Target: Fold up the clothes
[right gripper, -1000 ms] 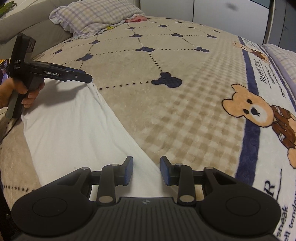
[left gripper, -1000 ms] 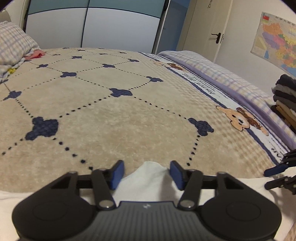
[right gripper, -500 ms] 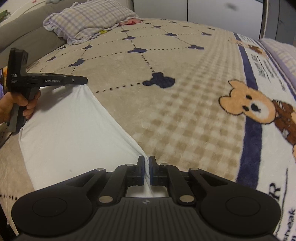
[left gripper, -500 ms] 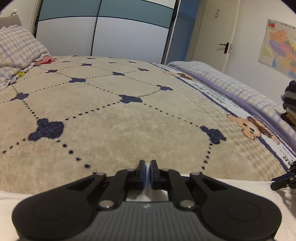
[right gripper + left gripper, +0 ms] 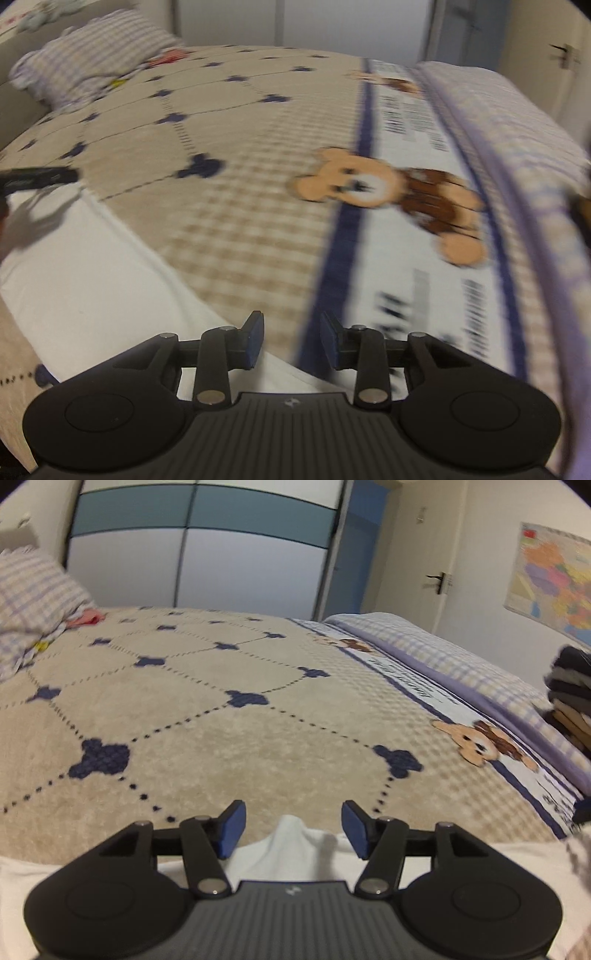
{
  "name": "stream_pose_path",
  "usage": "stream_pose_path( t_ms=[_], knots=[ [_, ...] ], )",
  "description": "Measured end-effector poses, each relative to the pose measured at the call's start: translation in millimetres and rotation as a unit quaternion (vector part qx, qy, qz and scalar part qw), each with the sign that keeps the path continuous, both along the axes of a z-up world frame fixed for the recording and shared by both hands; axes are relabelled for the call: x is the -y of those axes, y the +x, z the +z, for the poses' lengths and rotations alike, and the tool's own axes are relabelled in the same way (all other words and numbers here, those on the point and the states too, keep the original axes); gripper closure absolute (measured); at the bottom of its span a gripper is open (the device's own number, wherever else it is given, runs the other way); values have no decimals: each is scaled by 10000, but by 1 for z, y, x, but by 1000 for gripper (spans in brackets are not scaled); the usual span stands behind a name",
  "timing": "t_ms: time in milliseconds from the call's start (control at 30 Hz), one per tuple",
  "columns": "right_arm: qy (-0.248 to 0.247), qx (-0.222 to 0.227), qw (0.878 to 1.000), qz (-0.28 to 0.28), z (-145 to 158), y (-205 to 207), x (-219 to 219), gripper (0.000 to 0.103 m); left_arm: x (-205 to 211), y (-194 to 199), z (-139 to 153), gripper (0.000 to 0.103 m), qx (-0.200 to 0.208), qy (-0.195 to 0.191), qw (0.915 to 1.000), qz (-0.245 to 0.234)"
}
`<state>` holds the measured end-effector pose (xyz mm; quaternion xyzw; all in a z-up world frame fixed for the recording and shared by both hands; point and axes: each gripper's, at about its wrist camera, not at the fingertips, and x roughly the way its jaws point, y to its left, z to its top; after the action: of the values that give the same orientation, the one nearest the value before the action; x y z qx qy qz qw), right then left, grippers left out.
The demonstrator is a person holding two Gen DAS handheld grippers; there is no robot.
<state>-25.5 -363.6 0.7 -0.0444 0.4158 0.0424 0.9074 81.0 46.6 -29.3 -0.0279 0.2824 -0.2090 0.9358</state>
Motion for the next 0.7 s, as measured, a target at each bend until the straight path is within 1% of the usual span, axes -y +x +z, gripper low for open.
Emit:
stream_pose_path(
  t_ms=[100, 200, 333, 533, 600, 700],
  knots=[
    [8, 42, 9991, -429, 4, -19, 32, 63, 0, 1, 0, 40, -53, 68, 10000, -46],
    [114, 77, 9967, -796, 3, -35, 56, 63, -3, 8, -6, 40, -200, 27, 9998, 93],
    [246, 101, 9939, -1073, -5, -49, 78, 63, -5, 15, -11, 40, -299, 6, 9994, 149],
    [476, -49, 9910, -1254, -29, -54, 101, 63, -4, 21, -19, 40, -376, -55, 9992, 78],
    [537, -61, 9915, -1186, -35, -54, 103, 63, -4, 22, -20, 40, -358, -59, 9993, 46],
    [521, 23, 9934, -1018, -35, -55, 102, 62, -5, 22, -21, 40, -342, -105, 9994, 5]
  ],
)
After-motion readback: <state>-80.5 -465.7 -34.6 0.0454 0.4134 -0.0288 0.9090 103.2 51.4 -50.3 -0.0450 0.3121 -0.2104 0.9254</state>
